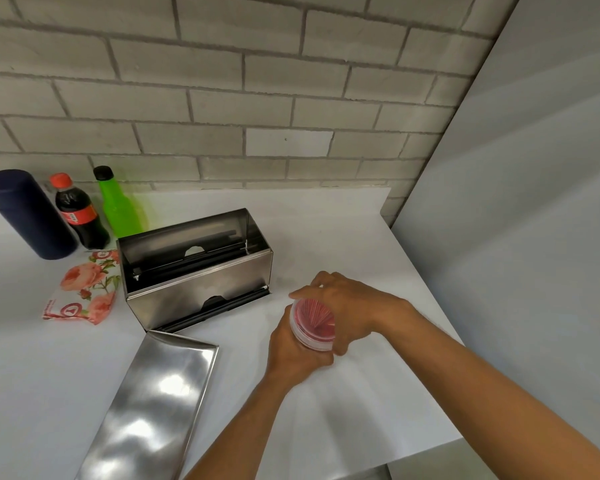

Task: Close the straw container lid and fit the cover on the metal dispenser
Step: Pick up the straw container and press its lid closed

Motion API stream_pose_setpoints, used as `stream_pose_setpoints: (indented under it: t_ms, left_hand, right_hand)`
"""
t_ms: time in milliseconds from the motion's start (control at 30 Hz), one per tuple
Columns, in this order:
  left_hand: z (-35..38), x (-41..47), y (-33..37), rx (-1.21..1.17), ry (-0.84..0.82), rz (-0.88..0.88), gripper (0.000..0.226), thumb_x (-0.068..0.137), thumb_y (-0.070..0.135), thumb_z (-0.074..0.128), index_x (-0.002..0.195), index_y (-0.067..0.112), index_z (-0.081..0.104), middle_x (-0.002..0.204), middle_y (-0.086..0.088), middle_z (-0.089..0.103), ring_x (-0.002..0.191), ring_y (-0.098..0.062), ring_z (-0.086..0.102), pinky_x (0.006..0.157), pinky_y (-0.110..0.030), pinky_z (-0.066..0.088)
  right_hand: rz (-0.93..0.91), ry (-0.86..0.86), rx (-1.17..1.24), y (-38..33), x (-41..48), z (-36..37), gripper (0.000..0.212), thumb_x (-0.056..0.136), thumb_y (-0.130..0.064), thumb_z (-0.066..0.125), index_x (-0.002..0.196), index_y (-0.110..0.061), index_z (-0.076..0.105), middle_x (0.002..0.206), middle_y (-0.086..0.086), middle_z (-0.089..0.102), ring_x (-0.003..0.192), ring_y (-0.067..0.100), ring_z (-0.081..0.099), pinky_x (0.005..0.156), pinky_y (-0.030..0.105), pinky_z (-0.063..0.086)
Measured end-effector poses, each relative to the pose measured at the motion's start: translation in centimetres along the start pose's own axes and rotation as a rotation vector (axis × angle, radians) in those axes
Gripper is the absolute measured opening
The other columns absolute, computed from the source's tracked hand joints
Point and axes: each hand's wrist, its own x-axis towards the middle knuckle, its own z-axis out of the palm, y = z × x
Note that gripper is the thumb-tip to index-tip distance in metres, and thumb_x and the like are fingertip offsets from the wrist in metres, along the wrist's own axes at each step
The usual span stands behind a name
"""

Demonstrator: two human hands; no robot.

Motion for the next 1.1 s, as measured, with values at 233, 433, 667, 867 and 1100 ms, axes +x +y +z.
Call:
stream_pose_setpoints:
  t_ms: [233,433,667,867,1100]
  left_hand:
    - [0.1,0.0,0.0,0.049,0.024,0.012,0.109,0.039,0.029,0.108,0.135,0.036,0.056,0.118,0.014,0.069,0.106,-0.009,0.069,0.087,-0.026,0.062]
    - [0.2,-0.2,-0.1,0.042,0.028,0.014,0.107,0.040,0.033,0.105,0.135,0.032,0.056,0.117,0.012,0.068,0.104,-0.011,0.069,0.081,-0.020,0.061]
    - [0.5,-0.3,-0.6,0.016,0.067,-0.025,0.098,0.036,0.028,0.099,0.127,0.034,0.063,0.109,0.012,0.076,0.096,-0.010,0.074,0.078,-0.029,0.065]
    - [0.7,-0.4,-0.8,0.007,0.089,-0.019,0.093,0.040,0.025,0.098,0.127,0.032,0.065,0.107,0.010,0.077,0.095,-0.011,0.075,0.076,-0.028,0.065]
    - [1.1,-0.6,-0.9,-0.012,0.103,-0.006,0.083,0.044,0.016,0.098,0.118,0.036,0.067,0.100,0.017,0.078,0.089,-0.007,0.076,0.066,-0.019,0.060]
  right_hand:
    - [0.040,0.109,0.007,0.5,0.1,0.5,0.121,0.056,-0.052,0.099,0.159,-0.043,0.036,0.135,0.001,0.048,0.124,0.026,0.054,0.093,0.040,0.058]
    - [0.091,0.197,-0.006,0.2,0.0,1.2,0.122,0.053,-0.065,0.094,0.159,-0.039,0.038,0.137,0.003,0.052,0.120,0.027,0.059,0.082,0.033,0.052]
    - [0.135,0.249,-0.030,-0.7,-0.1,1.1,0.105,0.052,-0.068,0.089,0.143,-0.027,0.057,0.129,0.001,0.062,0.107,0.024,0.064,0.075,0.032,0.053]
    - [0.155,0.274,-0.043,-1.0,0.2,1.3,0.096,0.049,-0.073,0.087,0.128,-0.022,0.066,0.118,0.000,0.065,0.096,0.023,0.064,0.076,0.033,0.058]
    - [0.155,0.278,0.001,-0.9,0.1,1.7,0.102,0.051,-0.074,0.085,0.136,-0.023,0.060,0.125,0.000,0.064,0.101,0.021,0.058,0.074,0.031,0.047]
